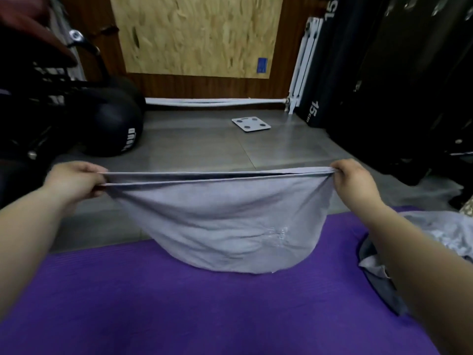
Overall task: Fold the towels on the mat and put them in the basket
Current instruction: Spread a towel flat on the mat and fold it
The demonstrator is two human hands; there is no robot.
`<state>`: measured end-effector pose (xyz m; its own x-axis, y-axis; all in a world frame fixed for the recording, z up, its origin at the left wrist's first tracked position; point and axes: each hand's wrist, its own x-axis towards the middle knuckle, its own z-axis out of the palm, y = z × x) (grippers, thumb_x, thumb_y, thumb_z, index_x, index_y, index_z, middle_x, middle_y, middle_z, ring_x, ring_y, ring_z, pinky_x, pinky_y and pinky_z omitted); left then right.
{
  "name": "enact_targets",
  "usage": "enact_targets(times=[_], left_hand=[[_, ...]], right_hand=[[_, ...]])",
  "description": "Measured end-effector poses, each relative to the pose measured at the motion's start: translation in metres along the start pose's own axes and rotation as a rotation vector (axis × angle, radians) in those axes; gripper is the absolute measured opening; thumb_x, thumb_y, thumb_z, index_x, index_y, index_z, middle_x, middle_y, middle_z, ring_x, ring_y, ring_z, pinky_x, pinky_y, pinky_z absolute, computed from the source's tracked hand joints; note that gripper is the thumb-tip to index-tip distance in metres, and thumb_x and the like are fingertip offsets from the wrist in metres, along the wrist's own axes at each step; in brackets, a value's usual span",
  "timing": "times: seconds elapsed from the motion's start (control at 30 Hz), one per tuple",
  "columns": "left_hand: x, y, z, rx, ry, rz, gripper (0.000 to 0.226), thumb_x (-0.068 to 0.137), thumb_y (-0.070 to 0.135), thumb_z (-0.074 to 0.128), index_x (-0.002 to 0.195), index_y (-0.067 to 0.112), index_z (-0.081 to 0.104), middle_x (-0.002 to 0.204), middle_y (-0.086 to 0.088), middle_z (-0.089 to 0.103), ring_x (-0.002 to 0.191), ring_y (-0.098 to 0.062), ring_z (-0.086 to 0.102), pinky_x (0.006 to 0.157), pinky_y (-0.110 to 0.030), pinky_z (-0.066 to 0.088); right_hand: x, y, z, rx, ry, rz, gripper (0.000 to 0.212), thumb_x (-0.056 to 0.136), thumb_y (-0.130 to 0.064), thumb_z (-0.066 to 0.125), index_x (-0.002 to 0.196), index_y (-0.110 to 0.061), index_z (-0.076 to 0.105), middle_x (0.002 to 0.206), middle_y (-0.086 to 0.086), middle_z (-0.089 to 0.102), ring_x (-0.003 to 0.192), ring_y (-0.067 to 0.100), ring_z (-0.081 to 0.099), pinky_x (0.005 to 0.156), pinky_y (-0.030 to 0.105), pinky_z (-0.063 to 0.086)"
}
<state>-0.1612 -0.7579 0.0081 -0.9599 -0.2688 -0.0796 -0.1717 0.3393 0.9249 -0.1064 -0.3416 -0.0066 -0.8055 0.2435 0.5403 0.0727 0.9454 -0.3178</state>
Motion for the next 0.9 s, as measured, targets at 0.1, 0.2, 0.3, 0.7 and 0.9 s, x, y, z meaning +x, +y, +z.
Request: enact_targets(times=[0.1,0.2,0.3,0.7,0.9], left_hand=[[0.000,0.008,-0.014,0.133,0.042,0.038,0.027,0.088,-0.007,0.045,0.066,0.008,0.052,0.024,0.006,0.045,0.019,0.001,0.039,0.025,-0.007,0.030],[0.000,0.010,-0.022,0.199,-0.076,0.007,0.025,0.090,-0.005,0.044,0.068,0.004,0.054,0.024,0.001,0.046,0.019,0.000,0.040,0.025,-0.007,0.029],[0.000,0.011,-0.036,0.014,-0.067,-0.009,0.025,0.093,-0.002,0.039,0.071,0.004,0.050,0.028,-0.001,0.050,0.025,-0.003,0.050,0.029,-0.011,0.040],[0.016,-0.033,-0.040,0.119,-0.001,0.004,0.031,0.087,-0.010,0.043,0.063,0.004,0.057,0.053,-0.010,0.056,0.028,0.000,0.049,0.033,-0.010,0.042],[0.061,-0.008,-0.034,0.026,0.182,0.160,0.031,0.088,-0.008,0.043,0.068,0.011,0.058,0.059,-0.001,0.052,0.050,-0.009,0.050,0.043,-0.010,0.042]], right_hand=[[0.009,-0.015,-0.004,0.028,0.061,0.019,0.026,0.087,0.008,0.043,0.106,0.011,0.060,0.109,0.031,0.056,0.104,0.042,0.053,0.086,0.040,0.039],[0.012,-0.033,-0.008,0.109,0.022,0.091,0.030,0.087,0.007,0.041,0.110,0.008,0.059,0.117,0.027,0.055,0.111,0.039,0.051,0.090,0.033,0.035],[0.008,-0.049,-0.015,0.238,0.121,0.130,0.030,0.087,0.007,0.041,0.111,0.009,0.059,0.117,0.027,0.056,0.113,0.037,0.050,0.085,0.019,0.032],[0.019,-0.070,0.032,-0.072,-0.208,0.124,0.029,0.087,-0.002,0.045,0.109,-0.005,0.065,0.113,0.021,0.063,0.113,0.037,0.047,0.086,0.034,0.040],[0.079,-0.087,0.031,-0.141,-0.107,0.208,0.031,0.092,-0.003,0.039,0.115,-0.007,0.061,0.115,0.024,0.059,0.106,0.040,0.055,0.076,0.035,0.042]])
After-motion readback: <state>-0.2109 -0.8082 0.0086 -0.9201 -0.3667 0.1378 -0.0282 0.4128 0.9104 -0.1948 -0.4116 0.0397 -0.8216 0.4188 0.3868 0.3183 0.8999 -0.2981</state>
